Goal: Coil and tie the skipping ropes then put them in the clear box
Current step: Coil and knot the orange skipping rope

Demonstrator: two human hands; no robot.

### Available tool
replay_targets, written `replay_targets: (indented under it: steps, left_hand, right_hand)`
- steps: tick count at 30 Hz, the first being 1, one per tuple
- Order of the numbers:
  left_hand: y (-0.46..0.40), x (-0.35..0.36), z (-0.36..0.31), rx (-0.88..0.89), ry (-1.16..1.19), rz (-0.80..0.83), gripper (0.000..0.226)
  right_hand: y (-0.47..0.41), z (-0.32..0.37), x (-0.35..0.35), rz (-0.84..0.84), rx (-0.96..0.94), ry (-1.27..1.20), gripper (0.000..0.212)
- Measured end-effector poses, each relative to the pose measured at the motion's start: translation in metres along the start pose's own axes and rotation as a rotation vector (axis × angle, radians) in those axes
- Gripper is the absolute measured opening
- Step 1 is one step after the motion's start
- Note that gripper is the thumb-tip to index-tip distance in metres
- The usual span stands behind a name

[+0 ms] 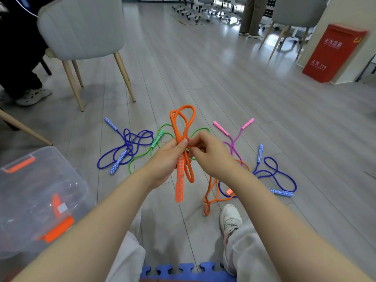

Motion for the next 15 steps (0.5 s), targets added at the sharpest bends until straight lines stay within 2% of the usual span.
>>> replay_targets:
  steps: [7, 11, 15]
  left_hand:
    - [-0.001, -0.004, -0.009, 0.057, 0.044, -0.124, 0.027]
    - [-0.002, -0.003, -0.015, 0.02, 0.343, -0.063, 0.025]
    - [-0.003, -0.024, -0.039, 0.097, 0.536, -0.093, 0.029]
  right_hand:
    - [0.0, 0.003, 0.001, -0.007, -0.043, 0.1, 0.011]
    - [-0.005, 0.0, -0.012, 0.025, -0.05, 0.112, 0.012]
    - [-0.006, -0.015, -0.027, 0.103, -0.059, 0.239, 0.007]
Point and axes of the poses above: each hand's wrist, its own y-axis away from the middle knuckle, its own x-axis out of the palm, z = x × y, the point moved 9 cm from there along -y, towards the middle knuckle, and after that the axes turned 10 degrees about y, right-handed, at the moved point
